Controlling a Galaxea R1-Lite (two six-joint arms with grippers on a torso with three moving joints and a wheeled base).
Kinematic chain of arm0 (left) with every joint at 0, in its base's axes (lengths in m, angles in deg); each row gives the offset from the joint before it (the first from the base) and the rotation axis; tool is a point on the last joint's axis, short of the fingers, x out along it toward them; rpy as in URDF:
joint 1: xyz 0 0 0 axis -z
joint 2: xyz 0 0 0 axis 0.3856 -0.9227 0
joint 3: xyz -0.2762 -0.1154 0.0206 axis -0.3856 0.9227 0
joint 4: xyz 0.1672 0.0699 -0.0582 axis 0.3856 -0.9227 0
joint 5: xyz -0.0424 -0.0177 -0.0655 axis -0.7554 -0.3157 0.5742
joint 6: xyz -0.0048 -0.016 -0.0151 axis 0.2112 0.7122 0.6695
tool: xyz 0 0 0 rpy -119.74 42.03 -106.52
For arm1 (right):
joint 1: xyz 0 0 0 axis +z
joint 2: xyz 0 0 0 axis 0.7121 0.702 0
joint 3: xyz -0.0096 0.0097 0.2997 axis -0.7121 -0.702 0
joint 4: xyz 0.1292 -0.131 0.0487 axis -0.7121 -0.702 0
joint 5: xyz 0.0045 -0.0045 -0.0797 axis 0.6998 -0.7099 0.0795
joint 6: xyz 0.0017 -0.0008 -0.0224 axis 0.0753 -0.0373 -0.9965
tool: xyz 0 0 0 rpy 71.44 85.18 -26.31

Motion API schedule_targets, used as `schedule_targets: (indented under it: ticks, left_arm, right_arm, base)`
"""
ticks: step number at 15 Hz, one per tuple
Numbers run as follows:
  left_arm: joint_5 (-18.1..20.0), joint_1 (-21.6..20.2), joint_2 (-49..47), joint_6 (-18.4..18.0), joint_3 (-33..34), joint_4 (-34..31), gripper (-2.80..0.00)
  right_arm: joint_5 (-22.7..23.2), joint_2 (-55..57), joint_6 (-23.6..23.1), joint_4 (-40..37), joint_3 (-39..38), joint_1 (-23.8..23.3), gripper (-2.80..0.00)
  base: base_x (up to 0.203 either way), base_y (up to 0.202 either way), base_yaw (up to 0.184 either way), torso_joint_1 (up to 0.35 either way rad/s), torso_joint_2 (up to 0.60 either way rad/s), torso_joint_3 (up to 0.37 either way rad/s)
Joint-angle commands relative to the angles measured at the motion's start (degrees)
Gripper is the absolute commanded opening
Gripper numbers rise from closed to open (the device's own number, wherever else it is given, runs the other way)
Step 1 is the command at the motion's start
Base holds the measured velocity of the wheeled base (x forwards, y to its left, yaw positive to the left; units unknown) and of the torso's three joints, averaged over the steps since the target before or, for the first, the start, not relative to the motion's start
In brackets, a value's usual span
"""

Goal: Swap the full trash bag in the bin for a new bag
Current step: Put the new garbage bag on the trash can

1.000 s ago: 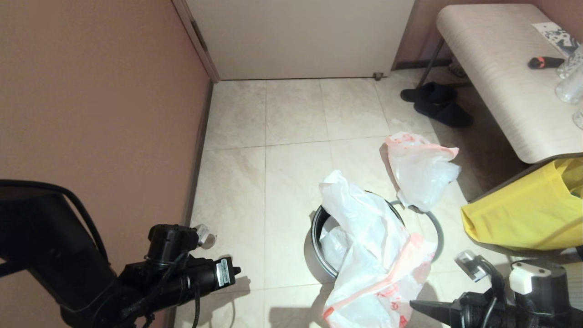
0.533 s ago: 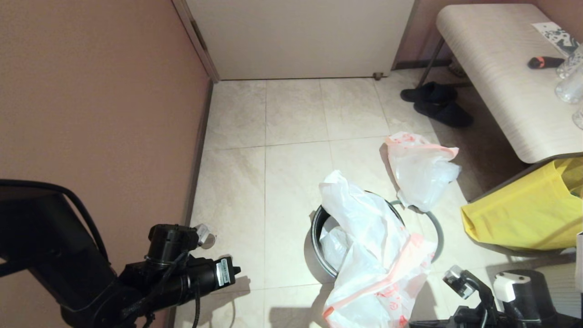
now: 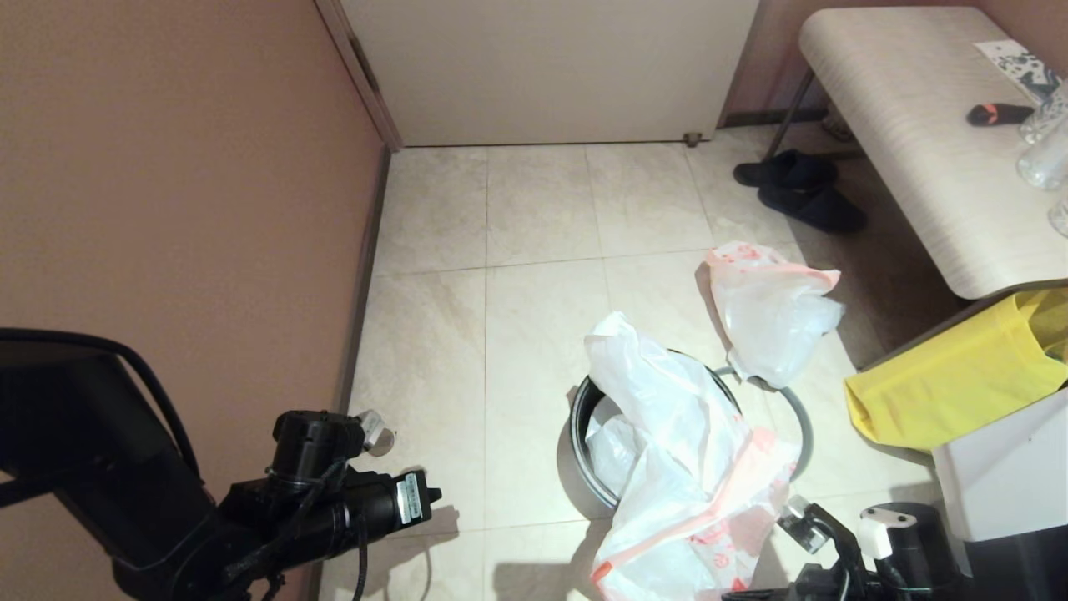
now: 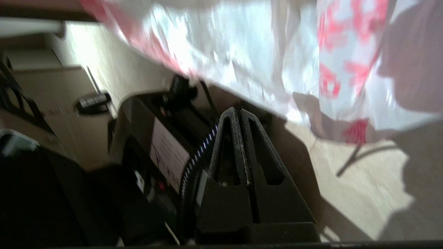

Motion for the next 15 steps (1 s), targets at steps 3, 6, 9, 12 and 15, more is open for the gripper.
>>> schedule_targets:
  ticks: [3,6,9,12,15]
  left_arm:
    - [0.0,0.0,-0.3,0.2,-0.1,0.3,-2.8]
    - [0.0,0.0,-0.3,0.2,-0.1,0.4,-2.8]
    - [0.0,0.0,-0.3,0.2,-0.2,0.4,-2.8]
    - [0.0,0.0,-0.4,0.2,-0.2,0.4,-2.8]
    - [0.0,0.0,-0.4,0.2,-0.3,0.4,-2.8]
  right_arm:
    - [-0.5,-1.5,4.8,2.8,9.3,0.9,-2.8]
    - [-4.0,-2.4,6.5,2.8,15.5,1.3,-2.8]
    - [-9.1,-0.1,6.8,2.8,23.5,4.2,-2.8]
    - [-15.0,2.2,6.8,-0.8,34.2,9.0,-2.8]
    - [-17.4,4.2,4.9,-8.1,43.8,11.5,-2.8]
  base:
    - [0.0,0.0,0.0,0.0,0.0,0.0]
    - [0.0,0.0,0.0,0.0,0.0,0.0]
    - [0.0,0.0,0.0,0.0,0.0,0.0]
    - [0.0,0.0,0.0,0.0,0.0,0.0]
    - [0.0,0.0,0.0,0.0,0.0,0.0]
